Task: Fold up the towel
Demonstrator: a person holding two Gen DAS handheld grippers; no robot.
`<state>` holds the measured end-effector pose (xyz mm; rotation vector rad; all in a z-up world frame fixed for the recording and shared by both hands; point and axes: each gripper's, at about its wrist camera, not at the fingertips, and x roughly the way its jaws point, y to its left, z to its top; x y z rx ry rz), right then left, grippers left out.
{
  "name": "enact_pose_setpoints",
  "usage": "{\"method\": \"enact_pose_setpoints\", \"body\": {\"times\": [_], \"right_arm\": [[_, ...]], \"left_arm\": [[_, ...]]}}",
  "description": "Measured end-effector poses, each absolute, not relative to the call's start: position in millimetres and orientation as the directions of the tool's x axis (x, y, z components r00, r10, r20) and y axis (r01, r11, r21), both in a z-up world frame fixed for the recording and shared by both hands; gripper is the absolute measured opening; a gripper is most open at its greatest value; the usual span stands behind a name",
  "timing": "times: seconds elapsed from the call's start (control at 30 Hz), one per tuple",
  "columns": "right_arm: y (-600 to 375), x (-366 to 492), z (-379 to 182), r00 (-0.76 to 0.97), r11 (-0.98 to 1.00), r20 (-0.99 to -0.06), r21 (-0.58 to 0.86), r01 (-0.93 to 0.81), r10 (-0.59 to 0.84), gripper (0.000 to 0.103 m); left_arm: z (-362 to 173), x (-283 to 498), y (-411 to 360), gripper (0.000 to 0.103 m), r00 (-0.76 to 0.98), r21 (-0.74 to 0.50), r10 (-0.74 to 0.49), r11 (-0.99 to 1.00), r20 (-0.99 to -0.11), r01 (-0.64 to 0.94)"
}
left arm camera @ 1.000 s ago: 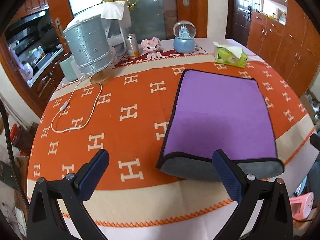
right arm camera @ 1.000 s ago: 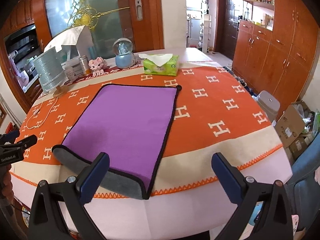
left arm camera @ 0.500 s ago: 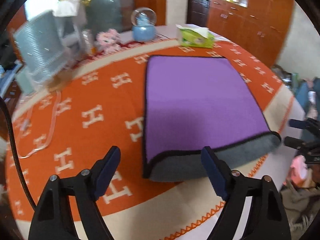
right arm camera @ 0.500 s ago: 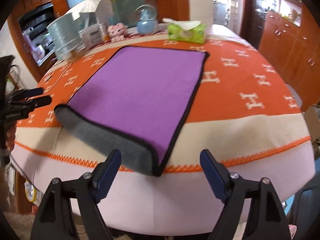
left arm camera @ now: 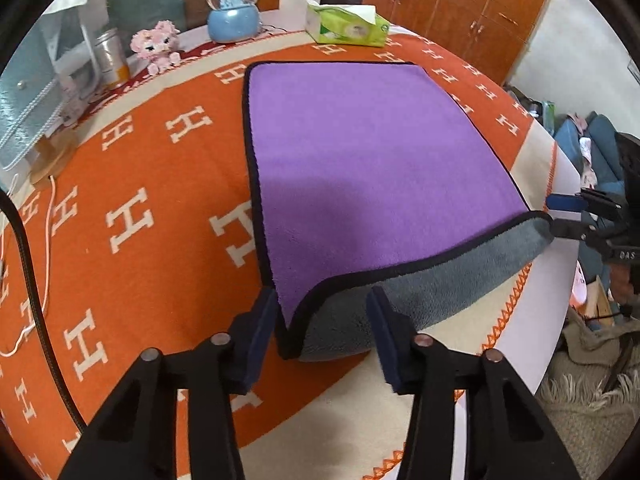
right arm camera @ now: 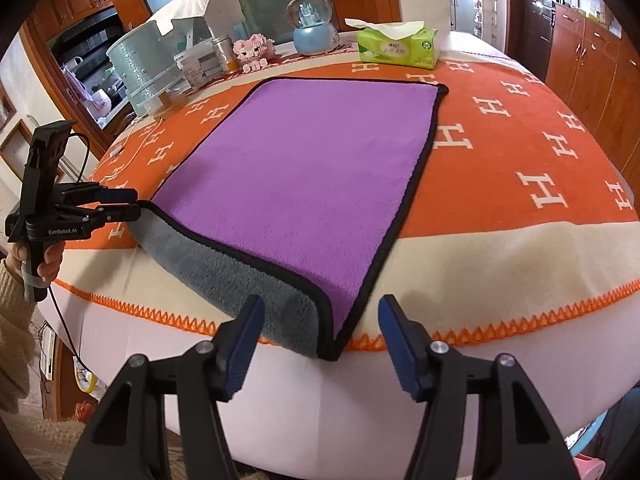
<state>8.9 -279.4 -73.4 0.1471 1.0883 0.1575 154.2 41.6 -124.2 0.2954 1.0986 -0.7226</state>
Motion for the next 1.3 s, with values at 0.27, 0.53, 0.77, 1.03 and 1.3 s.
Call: {"method": "enact_pose_setpoints", "body": {"times": [0.27, 0.53, 0.77, 1.03, 1.3], "right_arm": [[-280, 16, -81, 0.418, 0.967, -0.872, 0.244, -0.078, 0.254, 0.040], [-282, 21, -90, 0.372, 0.946, -0.871, 0.312, -0.083, 0.320, 0.022], [-281, 19, -88, 0.375, 0.942, -0.864, 0.321, -0.101, 0.335, 0.011], [-278, 18, -85, 0.387, 0.950, -0.868, 0.294, -0.106, 0.312, 0.006], [-266, 8, -71, 0.441, 0.973, -0.867, 0.205, -0.107, 0.231, 0.005]], "left_arm": [[-129, 160, 40, 0.039, 0.185, -0.178, -0.400, 0.713, -0.898, 0.679], [-134, 165, 39, 0.036, 0.152, -0.192, -0.391, 0.709, -0.908, 0.679], [-133, 166, 40, 0.019, 0.153, -0.181, -0.378, 0.712, -0.913, 0.679], [-130, 156, 36, 0.008, 0.207, -0.108, -0.335, 0.721, -0.919, 0.685], [-124, 141, 31, 0.006, 0.327, 0.031, -0.247, 0.753, -0.912, 0.657]]}}
